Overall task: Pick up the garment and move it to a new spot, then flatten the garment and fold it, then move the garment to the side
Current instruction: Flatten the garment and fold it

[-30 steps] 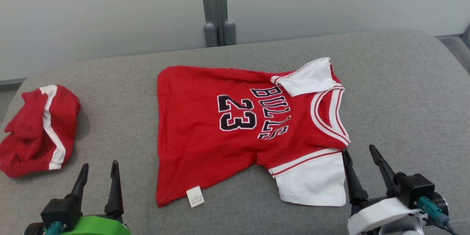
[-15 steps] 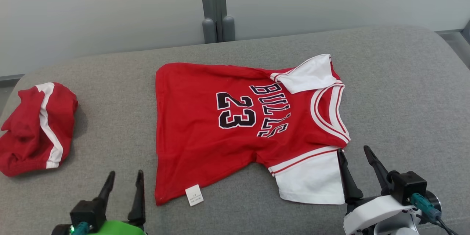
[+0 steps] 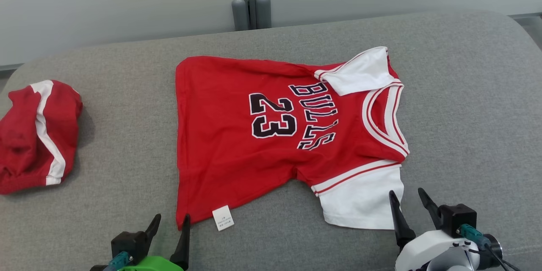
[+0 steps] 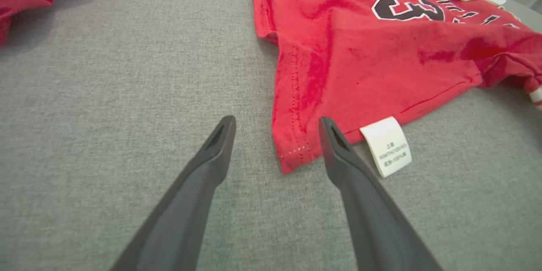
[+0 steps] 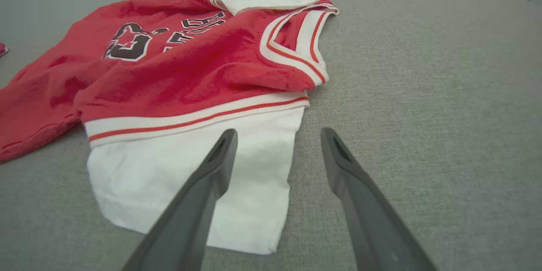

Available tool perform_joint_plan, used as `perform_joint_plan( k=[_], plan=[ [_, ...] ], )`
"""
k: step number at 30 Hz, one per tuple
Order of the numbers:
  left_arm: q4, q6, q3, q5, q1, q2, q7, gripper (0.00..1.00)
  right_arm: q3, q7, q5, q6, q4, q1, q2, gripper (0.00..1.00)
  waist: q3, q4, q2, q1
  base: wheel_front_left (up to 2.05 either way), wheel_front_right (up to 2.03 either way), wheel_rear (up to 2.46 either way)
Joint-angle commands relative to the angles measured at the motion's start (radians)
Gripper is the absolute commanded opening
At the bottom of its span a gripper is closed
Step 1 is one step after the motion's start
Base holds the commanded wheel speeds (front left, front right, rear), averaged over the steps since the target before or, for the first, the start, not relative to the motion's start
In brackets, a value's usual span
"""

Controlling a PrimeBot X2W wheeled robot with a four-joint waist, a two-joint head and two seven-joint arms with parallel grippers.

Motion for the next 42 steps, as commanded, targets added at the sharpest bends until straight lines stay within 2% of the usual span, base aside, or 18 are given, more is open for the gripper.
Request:
perform_joint_plan(
  k=[1,7,16,17,18,19,20,22,26,33,37,42],
  plan=[
    [0.013,0.0,-0.011,-0.014,-0.024,0.011,0.0,1.0,0.004,-0.006,0.005,-0.001,0.028,-0.02,0.0,1.0,0.015,0.0,0.0,0.0,0.0,0.0,0.0],
    [0.065,0.0,-0.055,-0.051,-0.052,0.01,0.0,1.0,0.013,-0.011,0.028,-0.002,0.146,-0.059,-0.001,1.0,0.037,0.005,0.0,0.0,0.0,0.0,0.0],
    [0.11,0.0,-0.093,-0.1,-0.092,0.001,0.0,1.0,0.065,-0.009,0.093,-0.002,0.215,-0.079,0.0,1.0,0.053,0.01,0.0,0.0,0.0,0.0,0.0],
    [0.113,0.0,-0.102,-0.106,-0.095,0.0,0.001,0.92,0.073,-0.008,0.102,-0.002,0.223,-0.076,0.0,1.0,0.053,0.01,0.0,0.0,0.0,0.0,0.0],
    [0.117,0.0,-0.108,-0.113,-0.1,0.001,0.001,0.66,0.085,-0.008,0.114,-0.002,0.233,-0.071,0.0,1.0,0.053,0.01,0.0,0.0,0.0,0.0,0.0],
    [0.12,0.0,-0.113,-0.117,-0.102,0.003,0.001,0.49,0.097,-0.007,0.126,-0.001,0.242,-0.066,0.002,1.0,0.052,0.01,0.0,0.0,0.0,0.0,0.0],
    [0.121,0.0,-0.119,-0.125,-0.104,0.003,0.001,0.27,0.114,-0.006,0.143,-0.001,0.253,-0.06,0.003,0.44,0.051,0.01,0.0,0.0,0.0,0.0,0.0],
    [0.118,0.0,-0.126,-0.137,-0.105,0.004,0.001,0.0,0.14,-0.004,0.171,0.0,0.258,-0.057,0.005,0.0,0.048,0.008,0.0,0.0,0.0,0.0,0.0],
    [0.093,0.0,-0.134,-0.145,-0.105,0.014,0.001,0.0,0.151,-0.008,0.185,-0.001,0.215,-0.073,0.001,0.0,0.043,0.0,0.0,0.0,0.0,0.0,0.0],
    [0.017,0.0,-0.113,-0.161,-0.15,0.049,0.0,0.0,0.084,-0.01,0.134,-0.001,0.061,-0.131,-0.001,0.0,0.049,-0.016,0.0,0.0,0.0,0.0,0.0],
    [-0.015,0.0,-0.143,-0.181,-0.24,0.086,0.0,0.0,0.06,-0.01,0.129,-0.001,0.029,-0.222,-0.003,0.0,0.072,-0.026,0.0,0.0,0.0,0.0,0.0],
    [-0.006,0.0,-0.228,-0.219,-0.452,0.158,0.0,0.0,0.075,-0.01,0.116,-0.001,0.052,-0.43,-0.019,0.0,0.137,-0.047,0.0,0.0,0.0,0.0,0.0]
  ],
)
